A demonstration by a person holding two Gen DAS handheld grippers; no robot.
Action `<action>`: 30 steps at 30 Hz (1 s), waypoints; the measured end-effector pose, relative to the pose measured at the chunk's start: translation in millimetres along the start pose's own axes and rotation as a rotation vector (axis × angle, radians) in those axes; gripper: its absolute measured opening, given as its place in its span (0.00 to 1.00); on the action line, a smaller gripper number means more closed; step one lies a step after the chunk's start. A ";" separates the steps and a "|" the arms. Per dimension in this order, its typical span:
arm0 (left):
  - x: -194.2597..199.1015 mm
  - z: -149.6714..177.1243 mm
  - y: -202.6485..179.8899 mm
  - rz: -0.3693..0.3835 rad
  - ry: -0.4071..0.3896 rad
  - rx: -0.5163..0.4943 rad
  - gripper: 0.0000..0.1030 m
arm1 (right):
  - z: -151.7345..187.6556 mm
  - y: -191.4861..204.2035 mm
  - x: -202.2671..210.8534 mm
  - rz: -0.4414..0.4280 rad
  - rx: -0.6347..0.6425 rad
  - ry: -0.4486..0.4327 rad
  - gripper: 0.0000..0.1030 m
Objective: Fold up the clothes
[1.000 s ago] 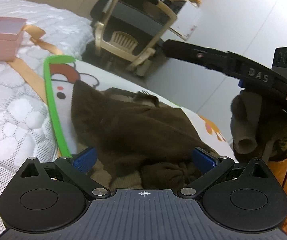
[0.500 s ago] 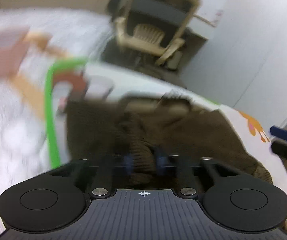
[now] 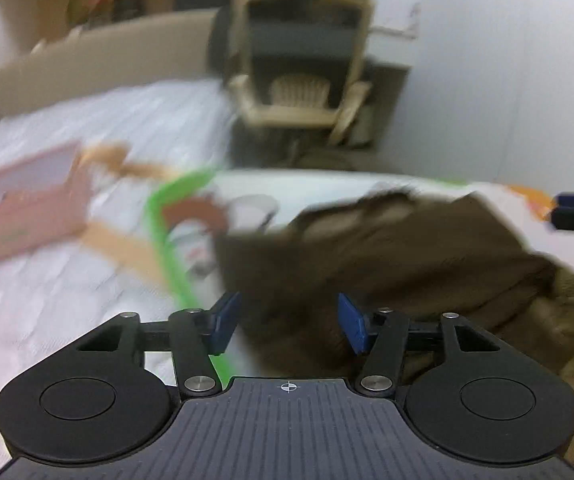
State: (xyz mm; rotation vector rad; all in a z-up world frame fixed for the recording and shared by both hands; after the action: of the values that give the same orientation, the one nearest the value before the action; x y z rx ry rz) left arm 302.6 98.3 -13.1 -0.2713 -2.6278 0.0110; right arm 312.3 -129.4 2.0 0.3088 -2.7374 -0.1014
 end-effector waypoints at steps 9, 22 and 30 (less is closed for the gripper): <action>-6.9 -24.0 -29.0 0.334 -0.015 0.213 0.82 | 9.1 41.8 -42.4 -0.162 -0.022 0.117 0.90; -39.1 2.1 29.3 0.180 0.111 0.310 0.79 | -6.4 4.0 -65.4 -0.061 -0.060 0.131 0.90; -55.2 9.3 -18.6 0.112 0.072 0.115 0.20 | 9.1 -17.9 -67.4 0.019 -0.101 0.126 0.90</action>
State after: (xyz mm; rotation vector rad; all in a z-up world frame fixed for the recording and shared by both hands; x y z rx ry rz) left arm 342.0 69.8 -46.5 -0.3719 -2.5268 0.1859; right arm 373.3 -131.2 -33.0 0.2518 -2.5995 -0.2070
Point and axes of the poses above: each gripper's, at about its wrist camera, not at the fingertips, and x roughly against the way its jaws point, y to its left, z to its underside, the point moved 6 cm from there along -x, roughly the way its jaws point, and after that the axes turned 7 degrees about -y, right-handed, at the moved point
